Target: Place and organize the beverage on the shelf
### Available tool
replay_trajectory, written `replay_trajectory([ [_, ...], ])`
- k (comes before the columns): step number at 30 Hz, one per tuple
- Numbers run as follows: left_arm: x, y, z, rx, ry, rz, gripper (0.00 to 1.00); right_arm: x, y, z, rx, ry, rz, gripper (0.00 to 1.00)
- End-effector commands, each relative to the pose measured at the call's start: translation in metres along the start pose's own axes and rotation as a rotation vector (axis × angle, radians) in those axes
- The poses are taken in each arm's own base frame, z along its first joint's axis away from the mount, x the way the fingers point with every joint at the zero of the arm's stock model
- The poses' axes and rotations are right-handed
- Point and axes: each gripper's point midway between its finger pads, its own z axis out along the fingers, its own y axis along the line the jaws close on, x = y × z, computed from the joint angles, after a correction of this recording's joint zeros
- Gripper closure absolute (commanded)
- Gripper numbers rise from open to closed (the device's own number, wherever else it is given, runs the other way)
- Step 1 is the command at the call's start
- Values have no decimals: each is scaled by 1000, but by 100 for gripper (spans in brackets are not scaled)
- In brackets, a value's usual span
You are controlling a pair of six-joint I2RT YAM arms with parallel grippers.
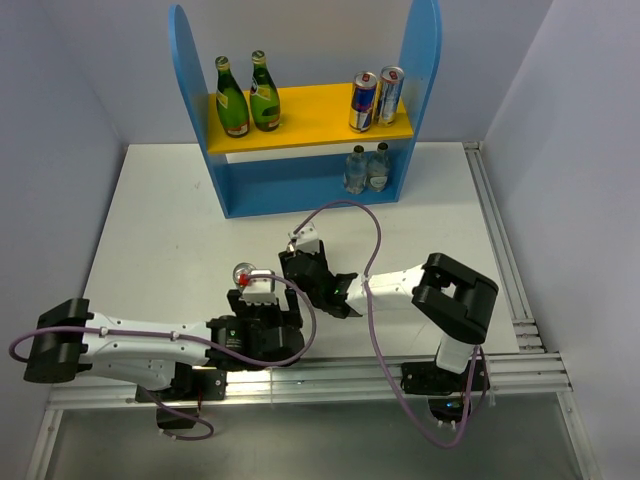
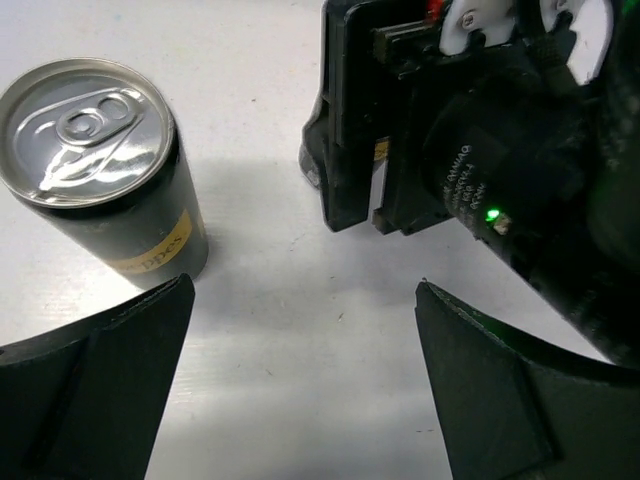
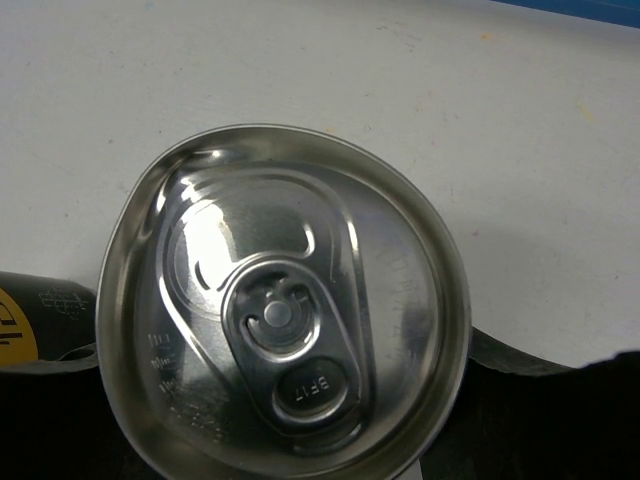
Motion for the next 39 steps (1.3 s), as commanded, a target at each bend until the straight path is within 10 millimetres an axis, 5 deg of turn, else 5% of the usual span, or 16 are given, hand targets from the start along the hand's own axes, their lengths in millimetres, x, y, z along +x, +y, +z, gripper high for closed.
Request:
replay_trajectory([
  [1,-1,23,-2,-76,-29,15,1,-23,4,3,28,-60,39,100],
  [6,8,23,5,-34,-17,-10,1,-25,1,2,35,-62,43,100],
  [12,-6,24,22,-38,-38,-14,1,-26,-2,0,34,-65,56,100],
  [39,-30,72,108,-235,-63,-58,1,-28,-21,2,43,-71,114,100],
])
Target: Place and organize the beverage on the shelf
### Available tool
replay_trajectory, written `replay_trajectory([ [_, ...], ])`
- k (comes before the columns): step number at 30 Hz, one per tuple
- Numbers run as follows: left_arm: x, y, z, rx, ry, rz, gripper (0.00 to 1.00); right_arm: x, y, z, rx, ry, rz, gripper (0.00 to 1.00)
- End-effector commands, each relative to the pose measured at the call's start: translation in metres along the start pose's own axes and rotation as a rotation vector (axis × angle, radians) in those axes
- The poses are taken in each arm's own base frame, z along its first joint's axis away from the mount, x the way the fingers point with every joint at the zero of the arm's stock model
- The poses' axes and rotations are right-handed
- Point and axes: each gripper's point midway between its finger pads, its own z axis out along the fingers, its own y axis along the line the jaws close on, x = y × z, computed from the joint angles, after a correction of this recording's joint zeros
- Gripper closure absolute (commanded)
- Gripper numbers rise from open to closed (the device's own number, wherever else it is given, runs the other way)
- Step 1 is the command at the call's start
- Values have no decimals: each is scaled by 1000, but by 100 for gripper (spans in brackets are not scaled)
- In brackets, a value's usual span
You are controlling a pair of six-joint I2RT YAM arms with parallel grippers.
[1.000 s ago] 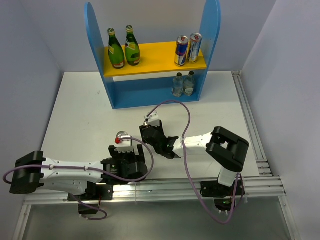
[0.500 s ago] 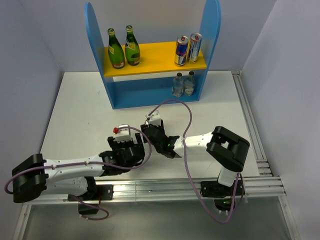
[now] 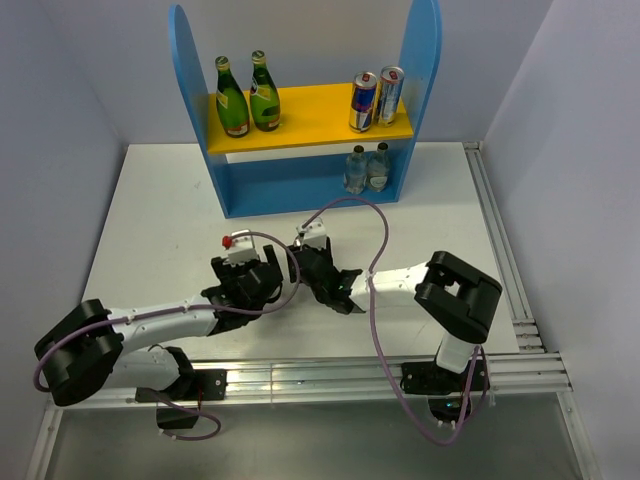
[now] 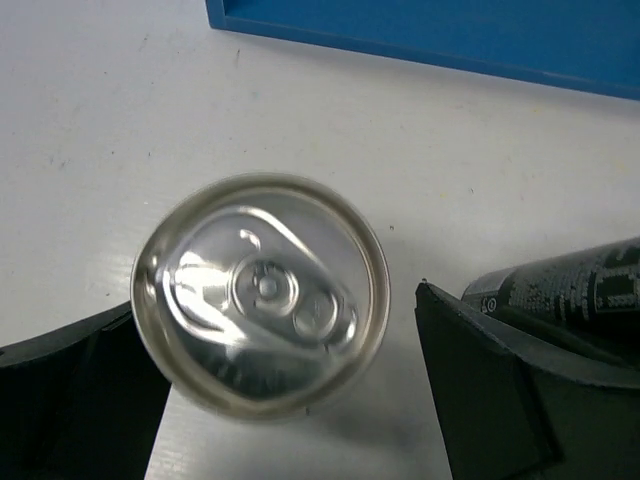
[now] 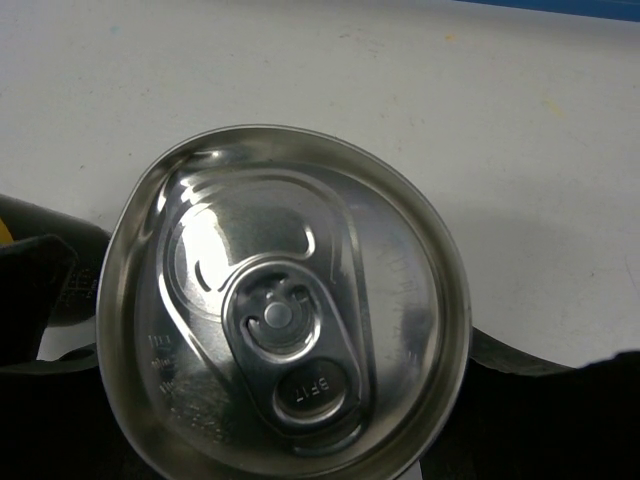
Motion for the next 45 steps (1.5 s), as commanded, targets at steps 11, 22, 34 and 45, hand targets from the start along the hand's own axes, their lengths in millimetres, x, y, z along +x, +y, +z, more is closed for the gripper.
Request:
replay_trajectory([
  [11,-11,-6,44,-37,-25,-24,27,-21,-11,3,31,-60,68,100],
  [22,-54,-23,61,-59,-114,-26,100,-22,-20,1,47,-69,81,100],
  [34,-123,-32,132,-71,-187,-67,100,-18,-26,-6,47,-64,103,100],
  [45,-150,-15,209,-148,-213,-86,100,-10,-26,-3,44,-49,103,100],
])
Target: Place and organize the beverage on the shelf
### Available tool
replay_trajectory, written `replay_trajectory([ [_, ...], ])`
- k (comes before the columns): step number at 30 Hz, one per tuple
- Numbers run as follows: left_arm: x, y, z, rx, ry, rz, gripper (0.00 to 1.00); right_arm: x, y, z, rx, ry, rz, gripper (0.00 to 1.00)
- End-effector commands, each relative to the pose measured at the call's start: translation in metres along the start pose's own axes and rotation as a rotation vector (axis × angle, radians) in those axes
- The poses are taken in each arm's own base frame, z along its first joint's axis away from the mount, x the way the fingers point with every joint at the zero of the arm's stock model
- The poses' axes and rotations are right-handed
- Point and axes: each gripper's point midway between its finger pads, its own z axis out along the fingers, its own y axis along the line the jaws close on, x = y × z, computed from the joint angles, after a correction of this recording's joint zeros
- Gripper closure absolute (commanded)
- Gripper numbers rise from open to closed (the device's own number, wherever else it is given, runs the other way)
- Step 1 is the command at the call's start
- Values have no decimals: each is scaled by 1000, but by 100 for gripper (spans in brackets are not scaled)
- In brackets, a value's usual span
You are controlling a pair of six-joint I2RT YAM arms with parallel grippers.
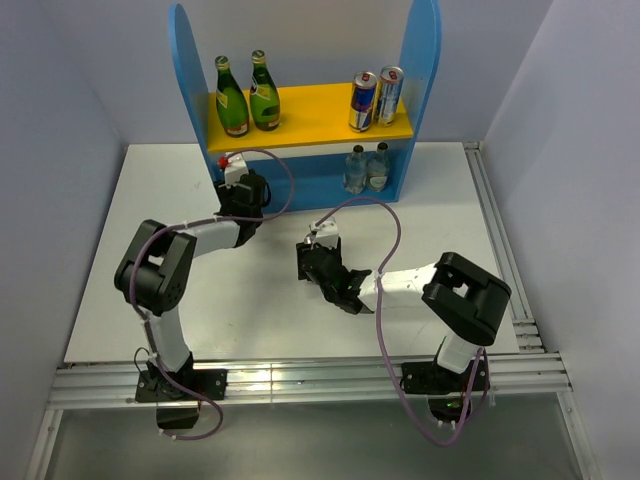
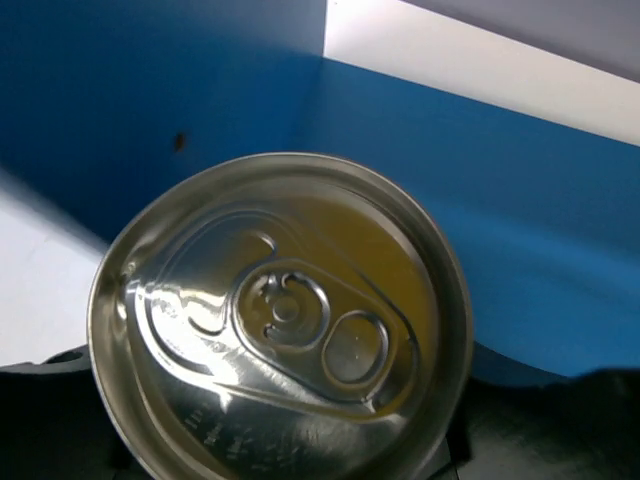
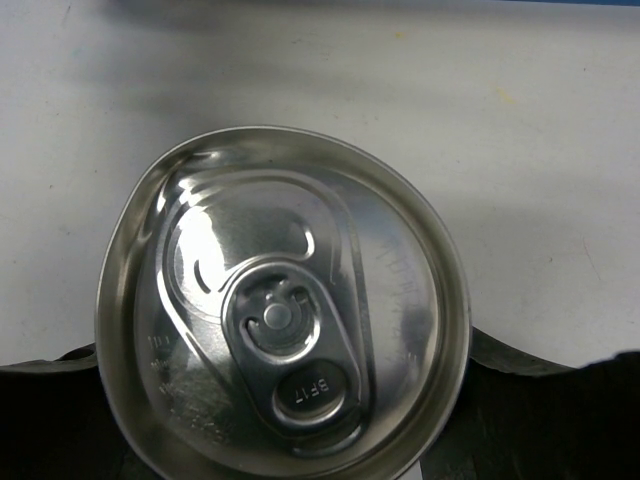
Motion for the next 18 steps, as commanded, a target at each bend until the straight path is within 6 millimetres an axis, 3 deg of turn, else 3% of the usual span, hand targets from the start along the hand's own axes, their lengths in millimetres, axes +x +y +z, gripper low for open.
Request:
replay_trajectory([
  [1,-55,-28,15,54,-122,-96,100,-9,-3,0,13,-32,38,100],
  [5,-51,-24,33,36,-121,-112,100,-7,-2,1,12,-28,34,100],
  [14,-44,-29,49,7,-120,-112,100,-1,0,6,15,-12,24,100],
  [17,-40,-31,53,4,-105,-102,63,-2,0,6,18,-14,26,100],
  [18,-42,-31,54,1,-107,-108,32,-2,0,6,19,-12,23,100],
])
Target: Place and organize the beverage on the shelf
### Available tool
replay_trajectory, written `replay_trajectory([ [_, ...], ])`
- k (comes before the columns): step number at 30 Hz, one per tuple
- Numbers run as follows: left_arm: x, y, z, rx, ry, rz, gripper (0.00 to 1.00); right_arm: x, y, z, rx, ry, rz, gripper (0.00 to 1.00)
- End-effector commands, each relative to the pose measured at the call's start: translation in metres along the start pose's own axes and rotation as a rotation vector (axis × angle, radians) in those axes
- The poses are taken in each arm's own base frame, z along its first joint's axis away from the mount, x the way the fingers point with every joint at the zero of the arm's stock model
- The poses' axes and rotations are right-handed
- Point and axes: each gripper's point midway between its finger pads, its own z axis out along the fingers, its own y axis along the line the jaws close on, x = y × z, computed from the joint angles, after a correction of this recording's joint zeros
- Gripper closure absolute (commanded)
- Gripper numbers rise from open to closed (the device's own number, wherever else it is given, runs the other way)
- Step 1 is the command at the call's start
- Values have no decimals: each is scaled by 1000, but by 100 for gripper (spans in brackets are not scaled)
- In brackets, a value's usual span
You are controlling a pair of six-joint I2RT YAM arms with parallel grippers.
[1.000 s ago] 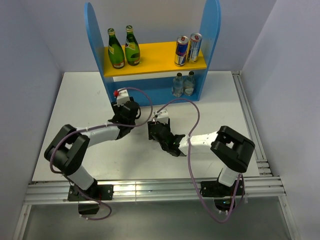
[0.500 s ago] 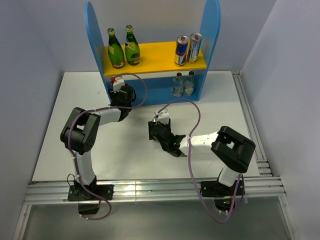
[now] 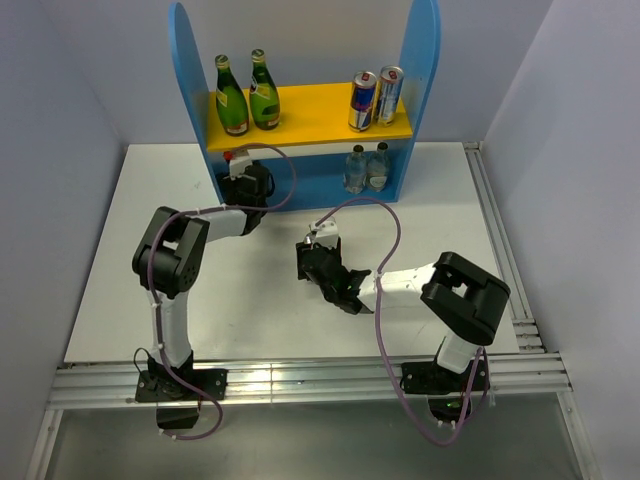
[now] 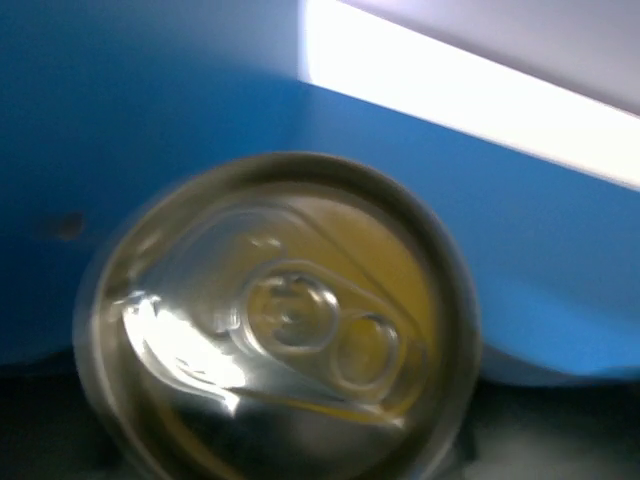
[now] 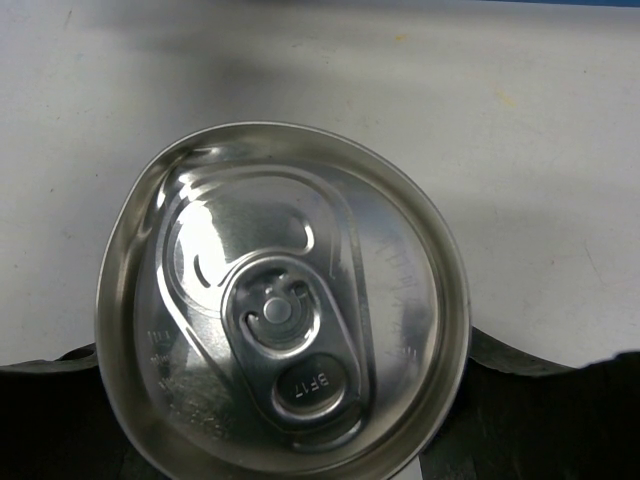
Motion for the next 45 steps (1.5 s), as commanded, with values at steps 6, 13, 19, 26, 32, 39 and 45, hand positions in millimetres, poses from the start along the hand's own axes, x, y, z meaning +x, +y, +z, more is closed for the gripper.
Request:
replay_trajectory([
  [6,-43,-18,2,51,-66,-94,1,-6,-1,3,20,-14,22,100],
  [13,-40,-11,-36,75,-59,-97,1,-16,-1,-2,18,-27,34,100],
  [19,-33,-9,-71,114,-28,-110,1,-30,-3,-11,20,-50,45,100],
  [26,-26,-3,-135,139,-1,-94,1,-69,18,-12,-18,-94,24,100],
  [32,-27,22,-204,199,38,-156,1,-116,46,1,-65,-145,13,100],
  [39,-51,71,-260,229,22,-198,1,-162,71,51,-131,-135,70,100],
  [45,-69,120,-272,180,-34,-232,1,-178,73,96,-109,-113,90,100],
])
